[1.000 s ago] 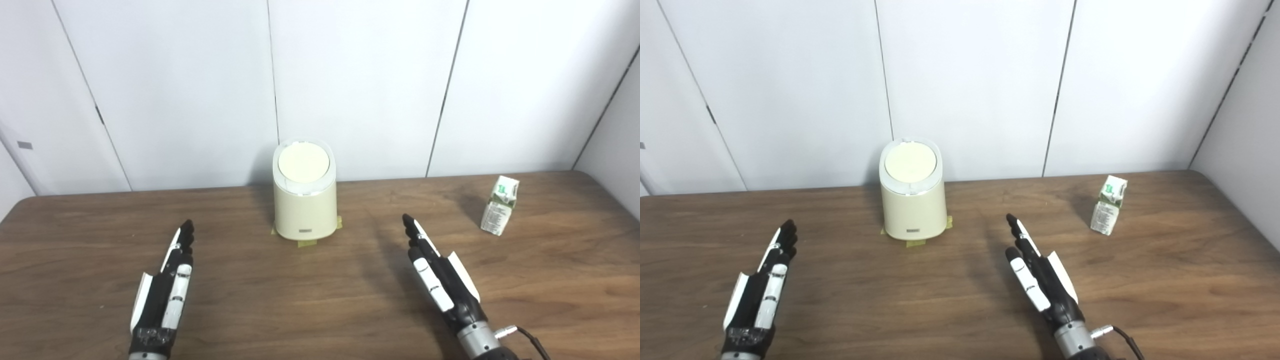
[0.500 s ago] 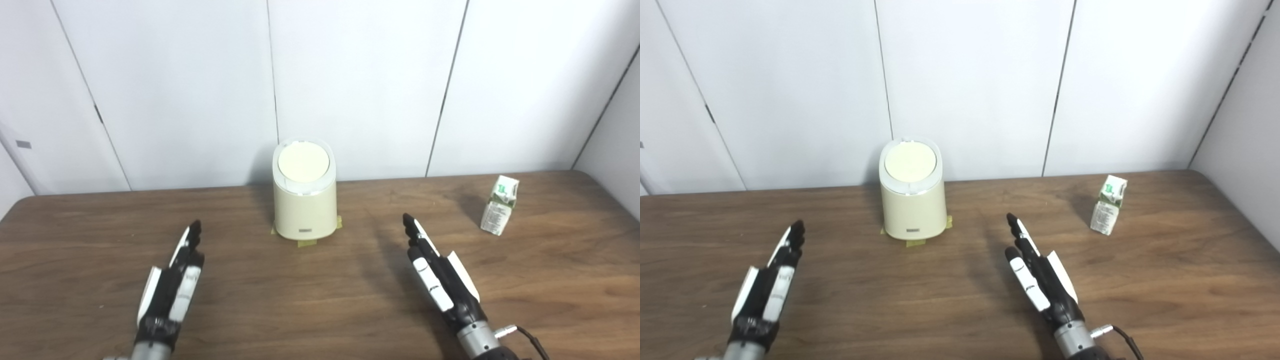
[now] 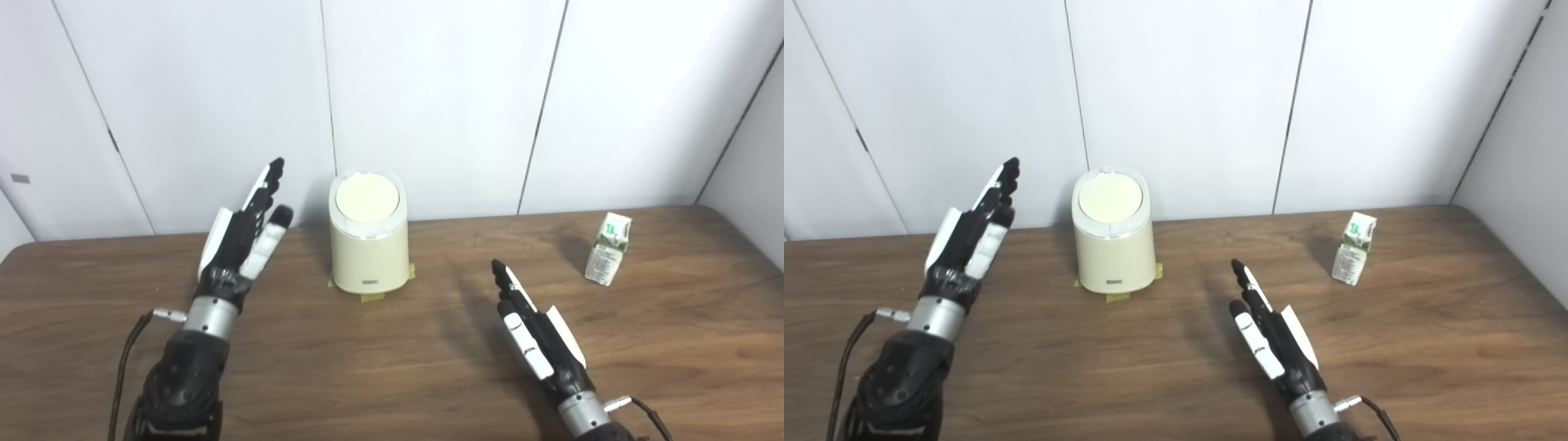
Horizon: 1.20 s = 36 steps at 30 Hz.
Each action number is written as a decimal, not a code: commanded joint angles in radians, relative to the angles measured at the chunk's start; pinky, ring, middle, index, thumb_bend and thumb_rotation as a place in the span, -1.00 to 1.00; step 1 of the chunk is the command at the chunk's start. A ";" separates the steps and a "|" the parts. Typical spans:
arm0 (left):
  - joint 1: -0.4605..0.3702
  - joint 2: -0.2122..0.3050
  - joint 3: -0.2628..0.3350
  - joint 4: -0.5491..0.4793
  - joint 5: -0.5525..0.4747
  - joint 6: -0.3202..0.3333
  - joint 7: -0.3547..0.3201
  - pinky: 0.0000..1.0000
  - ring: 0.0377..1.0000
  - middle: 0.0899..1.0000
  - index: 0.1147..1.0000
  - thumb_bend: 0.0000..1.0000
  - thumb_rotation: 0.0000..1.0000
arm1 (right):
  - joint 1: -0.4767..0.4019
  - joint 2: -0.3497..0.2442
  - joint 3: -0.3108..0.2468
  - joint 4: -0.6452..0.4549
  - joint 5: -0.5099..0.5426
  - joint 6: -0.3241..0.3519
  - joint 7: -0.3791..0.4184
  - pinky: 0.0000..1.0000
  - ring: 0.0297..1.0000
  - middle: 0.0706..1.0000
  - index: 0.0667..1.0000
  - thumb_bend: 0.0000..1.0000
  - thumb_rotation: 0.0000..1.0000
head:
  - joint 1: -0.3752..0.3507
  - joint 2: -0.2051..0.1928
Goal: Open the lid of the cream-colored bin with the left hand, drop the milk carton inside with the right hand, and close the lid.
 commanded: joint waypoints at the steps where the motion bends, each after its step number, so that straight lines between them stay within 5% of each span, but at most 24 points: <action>1: -0.104 0.001 -0.009 -0.010 0.024 0.031 -0.002 1.00 1.00 1.00 1.00 0.95 1.00 | 0.002 0.001 -0.001 0.022 -0.012 -0.038 -0.010 1.00 1.00 0.99 0.96 -0.74 1.00 | -0.002 0.001; 11: -0.265 0.001 -0.083 0.100 0.155 0.150 0.013 1.00 1.00 1.00 1.00 0.76 0.92 | 0.000 -0.001 0.001 0.031 -0.023 -0.056 -0.019 0.95 0.98 0.98 0.95 -0.72 1.00 | -0.002 0.004; 20: -0.359 -0.010 -0.134 0.266 0.299 0.142 0.083 1.00 1.00 1.00 1.00 0.67 0.37 | 0.002 -0.004 0.005 0.015 -0.014 -0.034 -0.009 0.97 1.00 0.99 0.95 -0.74 1.00 | -0.003 0.009; 36: -0.409 -0.022 -0.185 0.434 0.397 0.152 0.123 1.00 1.00 1.00 1.00 0.49 0.21 | -0.003 -0.001 0.009 0.022 -0.013 -0.029 -0.008 0.98 1.00 1.00 0.97 -0.86 1.00 | -0.012 0.003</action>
